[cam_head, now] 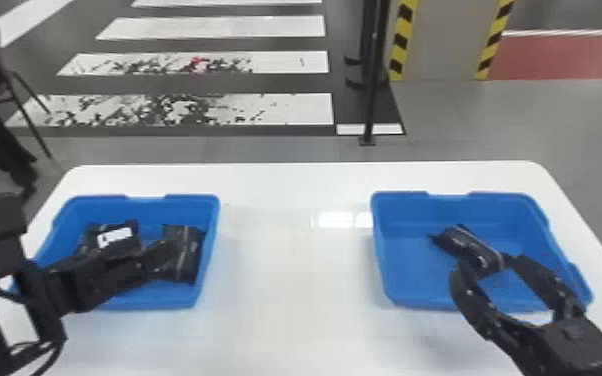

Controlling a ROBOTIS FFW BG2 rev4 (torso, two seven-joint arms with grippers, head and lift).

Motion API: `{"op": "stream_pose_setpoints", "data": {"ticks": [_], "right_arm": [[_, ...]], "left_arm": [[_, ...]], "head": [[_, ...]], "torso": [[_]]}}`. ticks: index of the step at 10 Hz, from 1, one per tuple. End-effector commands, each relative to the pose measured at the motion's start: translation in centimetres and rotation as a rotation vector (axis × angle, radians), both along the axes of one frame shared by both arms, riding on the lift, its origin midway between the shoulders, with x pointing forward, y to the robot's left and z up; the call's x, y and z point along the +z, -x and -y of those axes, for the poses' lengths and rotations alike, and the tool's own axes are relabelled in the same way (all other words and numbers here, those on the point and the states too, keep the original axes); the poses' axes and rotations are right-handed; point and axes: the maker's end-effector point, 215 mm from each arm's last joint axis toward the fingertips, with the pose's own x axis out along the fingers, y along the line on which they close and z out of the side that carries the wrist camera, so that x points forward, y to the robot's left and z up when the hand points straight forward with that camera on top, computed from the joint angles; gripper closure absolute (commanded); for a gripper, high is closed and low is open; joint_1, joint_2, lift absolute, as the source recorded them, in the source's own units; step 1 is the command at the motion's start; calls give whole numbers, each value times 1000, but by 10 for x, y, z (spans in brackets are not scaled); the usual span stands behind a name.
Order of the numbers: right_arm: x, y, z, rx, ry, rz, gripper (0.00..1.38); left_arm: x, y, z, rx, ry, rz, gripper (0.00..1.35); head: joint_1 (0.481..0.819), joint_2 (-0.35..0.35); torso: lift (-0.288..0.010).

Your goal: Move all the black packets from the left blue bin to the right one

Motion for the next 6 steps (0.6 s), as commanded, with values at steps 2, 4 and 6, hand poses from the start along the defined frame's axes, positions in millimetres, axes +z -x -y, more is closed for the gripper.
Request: {"op": "stream_pose_setpoints", "data": {"ticks": [2,4,6], "right_arm": [[-4,27,-25,35,-77,-41,125],[-9,34,-27,36,-100,-60,125],[-10,34,-27,35,-105,-62,125]], "left_arm": [[-21,-23,-35,64,-42,-63,176],[-46,-24,-58,121,-56,-136,177],[-70,-36,-69,139,-63,-202,177]], "head": [[695,129],[695,197],[695,225]], "torso": [[-154],[-154],[-154]]}}
